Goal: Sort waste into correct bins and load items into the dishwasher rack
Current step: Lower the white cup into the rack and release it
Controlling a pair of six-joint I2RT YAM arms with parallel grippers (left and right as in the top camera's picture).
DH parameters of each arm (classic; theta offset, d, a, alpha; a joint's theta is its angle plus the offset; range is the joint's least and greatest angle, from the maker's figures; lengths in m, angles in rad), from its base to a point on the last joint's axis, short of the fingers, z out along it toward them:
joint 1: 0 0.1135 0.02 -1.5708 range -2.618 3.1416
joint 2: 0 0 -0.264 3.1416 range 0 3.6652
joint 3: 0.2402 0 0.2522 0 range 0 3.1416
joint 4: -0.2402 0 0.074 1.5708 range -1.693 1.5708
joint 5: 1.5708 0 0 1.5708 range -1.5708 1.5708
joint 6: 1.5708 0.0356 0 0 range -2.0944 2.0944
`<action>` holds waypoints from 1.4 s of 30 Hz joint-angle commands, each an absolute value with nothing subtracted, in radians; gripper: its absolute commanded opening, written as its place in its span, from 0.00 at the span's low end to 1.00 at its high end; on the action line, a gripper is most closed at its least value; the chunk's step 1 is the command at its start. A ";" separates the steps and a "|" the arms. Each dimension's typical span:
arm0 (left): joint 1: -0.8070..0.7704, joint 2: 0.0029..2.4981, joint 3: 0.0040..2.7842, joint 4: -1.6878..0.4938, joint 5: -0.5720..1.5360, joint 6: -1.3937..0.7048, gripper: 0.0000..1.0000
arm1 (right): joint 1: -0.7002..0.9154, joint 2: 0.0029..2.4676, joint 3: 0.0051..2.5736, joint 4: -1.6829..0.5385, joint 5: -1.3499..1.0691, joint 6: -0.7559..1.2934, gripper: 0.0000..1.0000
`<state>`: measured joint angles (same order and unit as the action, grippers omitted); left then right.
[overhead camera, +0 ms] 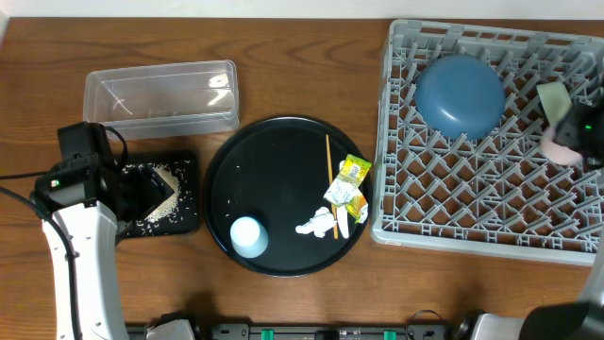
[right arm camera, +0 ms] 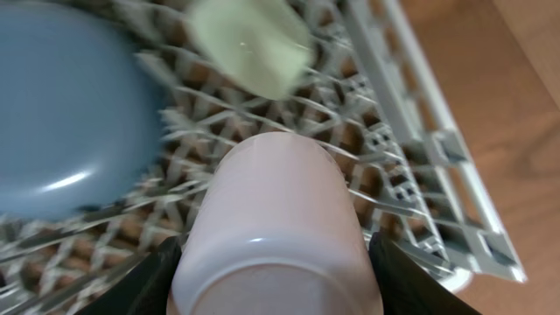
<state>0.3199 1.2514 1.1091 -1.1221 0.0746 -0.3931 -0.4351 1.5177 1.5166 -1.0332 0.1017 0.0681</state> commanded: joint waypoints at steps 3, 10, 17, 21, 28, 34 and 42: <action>0.324 1.255 1.103 -1.125 0.063 -0.402 0.87 | -0.557 1.621 1.516 -1.026 0.101 0.060 0.36; 0.324 1.255 1.103 -1.125 0.063 -0.402 0.87 | -0.611 1.733 1.516 -1.005 0.101 0.086 0.34; 0.324 1.255 1.103 -1.125 0.063 -0.402 0.87 | -0.608 1.789 1.516 -0.971 0.085 0.086 0.34; 0.324 1.255 1.103 -1.125 0.063 -0.402 0.87 | -0.608 1.792 1.517 -0.950 0.074 0.086 0.34; 0.324 1.255 1.103 -1.125 0.063 -0.402 0.87 | -0.608 1.792 1.519 -0.920 0.019 0.085 0.33; 0.324 1.255 1.103 -1.125 0.063 -0.402 0.87 | -0.608 1.788 1.530 -0.920 0.018 0.085 0.33; 0.324 1.255 1.103 -1.124 0.063 -0.403 0.87 | -0.608 1.773 1.542 -0.923 0.019 0.085 0.33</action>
